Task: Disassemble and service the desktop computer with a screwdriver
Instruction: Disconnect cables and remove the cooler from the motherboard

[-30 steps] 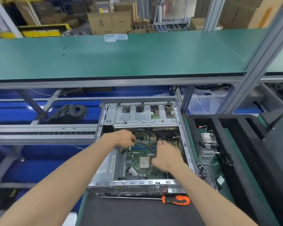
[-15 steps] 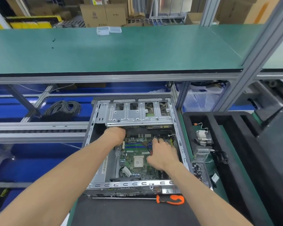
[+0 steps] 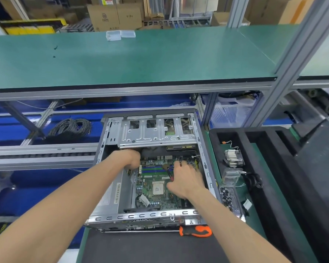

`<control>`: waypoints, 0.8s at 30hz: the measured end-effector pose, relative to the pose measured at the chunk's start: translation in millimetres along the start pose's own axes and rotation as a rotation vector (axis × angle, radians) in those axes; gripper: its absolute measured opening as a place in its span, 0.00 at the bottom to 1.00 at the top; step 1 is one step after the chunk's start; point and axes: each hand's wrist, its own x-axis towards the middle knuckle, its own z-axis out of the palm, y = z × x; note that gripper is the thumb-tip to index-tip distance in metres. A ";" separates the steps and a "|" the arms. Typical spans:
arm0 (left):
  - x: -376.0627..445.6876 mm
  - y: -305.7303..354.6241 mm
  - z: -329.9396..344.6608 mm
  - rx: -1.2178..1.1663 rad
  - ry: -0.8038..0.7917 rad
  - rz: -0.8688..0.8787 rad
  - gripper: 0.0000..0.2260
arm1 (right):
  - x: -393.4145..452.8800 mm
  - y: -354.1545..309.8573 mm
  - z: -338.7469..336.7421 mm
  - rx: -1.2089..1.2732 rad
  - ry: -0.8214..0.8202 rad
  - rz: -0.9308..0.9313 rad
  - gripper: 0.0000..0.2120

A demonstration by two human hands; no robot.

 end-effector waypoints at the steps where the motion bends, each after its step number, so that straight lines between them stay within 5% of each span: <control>1: -1.1 -4.5 0.0 -0.035 0.015 0.033 0.15 | 0.1 -0.2 0.0 -0.003 0.002 -0.005 0.27; 4: -9.3 -14.1 4.1 -0.092 0.020 0.160 0.21 | 0.8 -0.9 0.4 -0.007 0.008 -0.013 0.28; 8: -18.0 -21.8 8.6 -0.205 0.147 0.296 0.15 | 0.7 -2.5 0.4 -0.003 0.005 -0.036 0.30; 24: -54.3 -16.8 17.9 -0.482 0.575 0.301 0.11 | -24.4 -4.9 -33.7 0.045 0.101 -0.305 0.32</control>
